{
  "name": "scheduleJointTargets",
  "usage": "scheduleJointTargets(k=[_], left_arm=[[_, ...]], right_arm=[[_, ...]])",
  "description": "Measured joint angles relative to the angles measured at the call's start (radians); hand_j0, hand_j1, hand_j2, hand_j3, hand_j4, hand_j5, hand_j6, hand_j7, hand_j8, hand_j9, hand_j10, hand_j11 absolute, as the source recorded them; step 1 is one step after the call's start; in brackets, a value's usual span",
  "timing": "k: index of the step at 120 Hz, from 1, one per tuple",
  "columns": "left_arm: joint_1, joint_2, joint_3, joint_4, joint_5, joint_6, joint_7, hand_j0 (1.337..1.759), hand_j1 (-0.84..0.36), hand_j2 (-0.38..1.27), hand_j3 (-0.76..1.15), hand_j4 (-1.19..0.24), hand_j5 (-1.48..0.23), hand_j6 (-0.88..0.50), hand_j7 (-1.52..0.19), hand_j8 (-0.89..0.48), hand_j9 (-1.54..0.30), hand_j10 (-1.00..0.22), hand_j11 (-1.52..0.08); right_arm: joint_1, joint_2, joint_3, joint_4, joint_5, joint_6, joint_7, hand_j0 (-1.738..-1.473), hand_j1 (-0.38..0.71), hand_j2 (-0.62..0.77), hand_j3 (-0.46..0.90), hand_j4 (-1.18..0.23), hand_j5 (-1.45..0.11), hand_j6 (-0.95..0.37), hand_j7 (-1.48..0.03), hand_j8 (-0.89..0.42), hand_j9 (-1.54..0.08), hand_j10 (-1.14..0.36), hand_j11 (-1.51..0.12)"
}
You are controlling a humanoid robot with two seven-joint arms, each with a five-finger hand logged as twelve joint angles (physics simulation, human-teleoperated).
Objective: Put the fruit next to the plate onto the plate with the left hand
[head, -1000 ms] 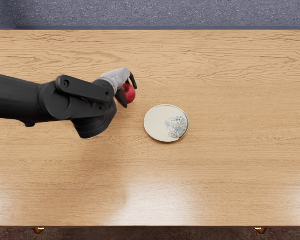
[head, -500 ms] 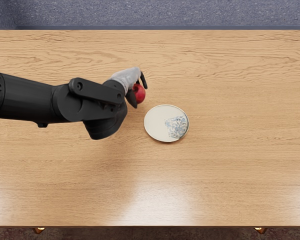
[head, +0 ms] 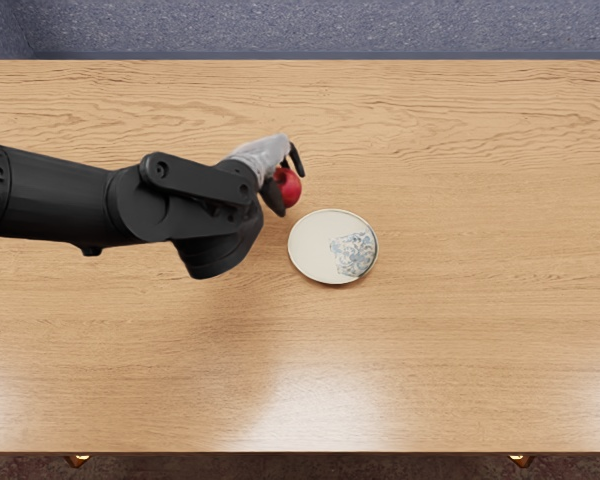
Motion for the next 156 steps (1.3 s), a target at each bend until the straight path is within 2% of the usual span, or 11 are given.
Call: scheduleJointTargets(k=[44, 109, 136, 141, 156], left_arm=[[0.014, 0.0, -0.01, -0.001, 0.0, 0.0, 0.0, 1.656, -0.26, 0.19, 0.0, -0.57, -0.78, -0.44, -0.78, -0.44, -0.77, -0.58, -0.77], [0.039, 0.0, -0.074, -0.038, 0.004, 0.0, -0.006, 1.656, -0.26, 0.2, 0.0, -0.55, -0.74, -0.47, -0.74, -0.45, -0.73, -0.55, -0.73], [0.042, 0.0, -0.081, -0.039, 0.004, -0.061, -0.013, 1.657, -0.25, 0.18, 0.0, -0.53, -0.7, -0.49, -0.7, -0.47, -0.7, -0.53, -0.7], [0.043, 0.0, -0.082, -0.039, 0.005, -0.07, -0.014, 1.657, -0.23, 0.18, 0.0, -0.51, -0.67, -0.48, -0.67, -0.47, -0.67, -0.51, -0.67], [0.045, 0.0, -0.092, -0.036, 0.006, -0.082, -0.016, 1.658, -0.04, 0.11, 0.0, -0.34, -0.45, -0.32, -0.44, -0.32, -0.44, -0.34, -0.44]], right_arm=[[0.0, 0.0, 0.0, 0.0, 0.0, 0.0, 0.0, -1.658, -0.35, 0.0, 0.0, 0.0, 0.0, 0.0, 0.0, 0.0, 0.0, 0.0, 0.0], [0.0, 0.0, 0.0, 0.0, 0.0, 0.0, 0.0, -1.658, -0.35, 0.0, 0.0, 0.0, 0.0, 0.0, 0.0, 0.0, 0.0, 0.0, 0.0], [0.0, 0.0, 0.0, 0.0, 0.0, 0.0, 0.0, -1.658, -0.35, 0.0, 0.0, 0.0, 0.0, 0.0, 0.0, 0.0, 0.0, 0.0, 0.0], [0.0, 0.0, 0.0, 0.0, 0.0, 0.0, 0.0, -1.658, -0.35, 0.0, 0.0, 0.0, 0.0, 0.0, 0.0, 0.0, 0.0, 0.0, 0.0], [0.0, 0.0, 0.0, 0.0, 0.0, 0.0, 0.0, -1.658, -0.35, 0.0, 0.0, 0.0, 0.0, 0.0, 0.0, 0.0, 0.0, 0.0, 0.0]])
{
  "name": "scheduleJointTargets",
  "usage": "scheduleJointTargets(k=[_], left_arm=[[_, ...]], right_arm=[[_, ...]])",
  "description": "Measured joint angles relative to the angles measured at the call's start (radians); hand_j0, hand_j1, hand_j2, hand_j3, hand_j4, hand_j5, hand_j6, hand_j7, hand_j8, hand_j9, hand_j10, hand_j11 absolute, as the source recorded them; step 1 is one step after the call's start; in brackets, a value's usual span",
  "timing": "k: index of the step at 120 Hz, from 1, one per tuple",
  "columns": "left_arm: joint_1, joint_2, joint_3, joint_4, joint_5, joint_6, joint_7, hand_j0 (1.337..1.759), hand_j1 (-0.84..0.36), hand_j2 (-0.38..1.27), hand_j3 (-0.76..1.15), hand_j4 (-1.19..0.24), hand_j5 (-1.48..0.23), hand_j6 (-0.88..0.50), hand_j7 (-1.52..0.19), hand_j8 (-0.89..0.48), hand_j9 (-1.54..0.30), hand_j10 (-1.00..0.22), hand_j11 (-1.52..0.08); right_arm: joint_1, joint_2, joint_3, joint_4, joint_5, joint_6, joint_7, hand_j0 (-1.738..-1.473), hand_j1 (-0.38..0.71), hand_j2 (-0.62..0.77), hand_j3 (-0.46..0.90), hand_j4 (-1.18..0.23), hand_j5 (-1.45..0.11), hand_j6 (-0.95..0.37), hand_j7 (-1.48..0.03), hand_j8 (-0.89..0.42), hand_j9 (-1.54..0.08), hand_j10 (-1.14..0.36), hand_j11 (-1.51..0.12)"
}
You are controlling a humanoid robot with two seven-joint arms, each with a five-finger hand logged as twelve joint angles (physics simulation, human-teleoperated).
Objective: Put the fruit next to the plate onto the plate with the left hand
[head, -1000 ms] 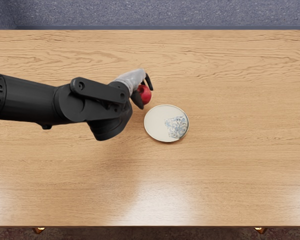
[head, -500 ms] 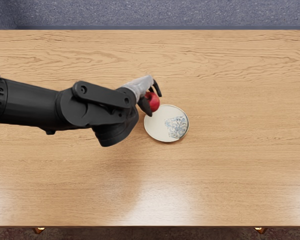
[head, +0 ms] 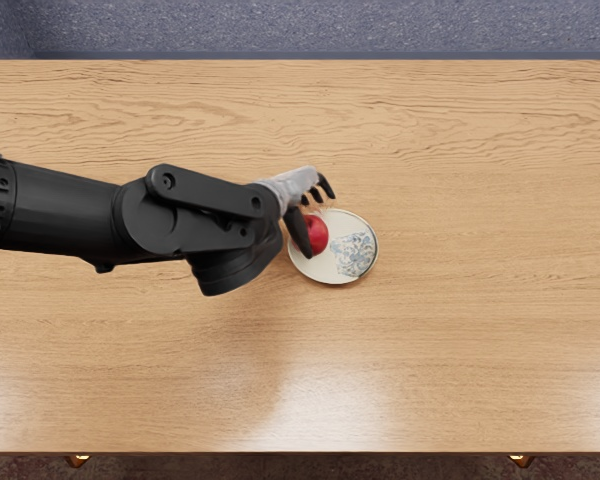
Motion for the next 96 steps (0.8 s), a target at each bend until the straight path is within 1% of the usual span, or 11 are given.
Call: scheduleJointTargets(k=[9, 17, 28, 31, 39, 47, 62, 70, 79, 88, 96], left_arm=[[0.0, 0.0, -0.003, 0.004, 0.001, -0.003, 0.0, 1.658, 0.07, 0.08, 0.0, -0.24, -0.32, -0.23, -0.32, -0.23, -0.32, -0.24, -0.32], [-0.001, 0.0, -0.004, 0.013, 0.001, -0.005, 0.0, 1.658, 0.14, 0.06, 0.0, -0.18, -0.23, -0.17, -0.23, -0.17, -0.23, -0.18, -0.23], [0.005, 0.0, -0.021, 0.031, 0.002, -0.006, 0.001, 1.658, 0.21, 0.04, 0.0, -0.12, -0.15, -0.11, -0.15, -0.11, -0.15, -0.12, -0.15], [0.016, 0.0, -0.029, 0.035, 0.002, -0.006, 0.002, 1.658, 0.23, 0.03, 0.0, -0.11, -0.14, -0.1, -0.14, -0.1, -0.14, -0.11, -0.14], [0.026, 0.009, -0.076, 0.042, 0.003, -0.009, 0.001, 1.658, 0.26, 0.03, 0.0, -0.08, -0.1, -0.08, -0.1, -0.08, -0.1, -0.08, -0.1], [0.026, 0.09, -0.125, 0.042, 0.004, -0.023, 0.001, 1.658, 0.28, 0.02, 0.0, -0.06, -0.08, -0.06, -0.08, -0.06, -0.08, -0.06, -0.08], [0.036, 0.296, -0.204, 0.04, 0.006, -0.106, 0.001, 1.658, 0.31, 0.01, 0.0, -0.04, -0.05, -0.04, -0.05, -0.04, -0.05, -0.04, -0.05], [0.049, 0.412, -0.248, 0.041, 0.006, -0.176, 0.001, 1.658, 0.31, 0.01, 0.0, -0.03, -0.04, -0.03, -0.04, -0.03, -0.04, -0.03, -0.04], [0.071, 0.511, -0.299, 0.041, 0.01, -0.26, 0.001, 1.658, 0.32, 0.01, 0.0, -0.02, -0.03, -0.02, -0.03, -0.02, -0.03, -0.03, -0.03], [0.124, 0.624, -0.353, 0.041, 0.015, -0.341, 0.0, 1.658, 0.33, 0.01, 0.0, -0.02, -0.03, -0.02, -0.03, -0.02, -0.03, -0.02, -0.03], [0.168, 0.693, -0.404, 0.041, 0.017, -0.398, 0.0, 1.658, 0.33, 0.01, 0.0, -0.02, -0.02, -0.02, -0.02, -0.02, -0.02, -0.02, -0.02]], right_arm=[[0.0, 0.0, 0.0, 0.0, 0.0, 0.0, 0.0, -1.658, -0.35, 0.0, 0.0, 0.0, 0.0, 0.0, 0.0, 0.0, 0.0, 0.0, 0.0], [0.0, 0.0, 0.0, 0.0, 0.0, 0.0, 0.0, -1.658, -0.35, 0.0, 0.0, 0.0, 0.0, 0.0, 0.0, 0.0, 0.0, 0.0, 0.0], [0.0, 0.0, 0.0, 0.0, 0.0, 0.0, 0.0, -1.658, -0.35, 0.0, 0.0, 0.0, 0.0, 0.0, 0.0, 0.0, 0.0, 0.0, 0.0], [0.0, 0.0, 0.0, 0.0, 0.0, 0.0, 0.0, -1.658, -0.35, 0.0, 0.0, 0.0, 0.0, 0.0, 0.0, 0.0, 0.0, 0.0, 0.0], [0.0, 0.0, 0.0, 0.0, 0.0, 0.0, 0.0, -1.658, -0.35, 0.0, 0.0, 0.0, 0.0, 0.0, 0.0, 0.0, 0.0, 0.0, 0.0], [0.0, 0.0, 0.0, 0.0, 0.0, 0.0, 0.0, -1.658, -0.35, 0.0, 0.0, 0.0, 0.0, 0.0, 0.0, 0.0, 0.0, 0.0, 0.0], [0.0, 0.0, 0.0, 0.0, 0.0, 0.0, 0.0, -1.658, -0.35, 0.0, 0.0, 0.0, 0.0, 0.0, 0.0, 0.0, 0.0, 0.0, 0.0], [0.0, 0.0, 0.0, 0.0, 0.0, 0.0, 0.0, -1.658, -0.35, 0.0, 0.0, 0.0, 0.0, 0.0, 0.0, 0.0, 0.0, 0.0, 0.0], [0.0, 0.0, 0.0, 0.0, 0.0, 0.0, 0.0, -1.658, -0.35, 0.0, 0.0, 0.0, 0.0, 0.0, 0.0, 0.0, 0.0, 0.0, 0.0], [0.0, 0.0, 0.0, 0.0, 0.0, 0.0, 0.0, -1.658, -0.35, 0.0, 0.0, 0.0, 0.0, 0.0, 0.0, 0.0, 0.0, 0.0, 0.0], [0.0, 0.0, 0.0, 0.0, 0.0, 0.0, 0.0, -1.658, -0.35, 0.0, 0.0, 0.0, 0.0, 0.0, 0.0, 0.0, 0.0, 0.0, 0.0]])
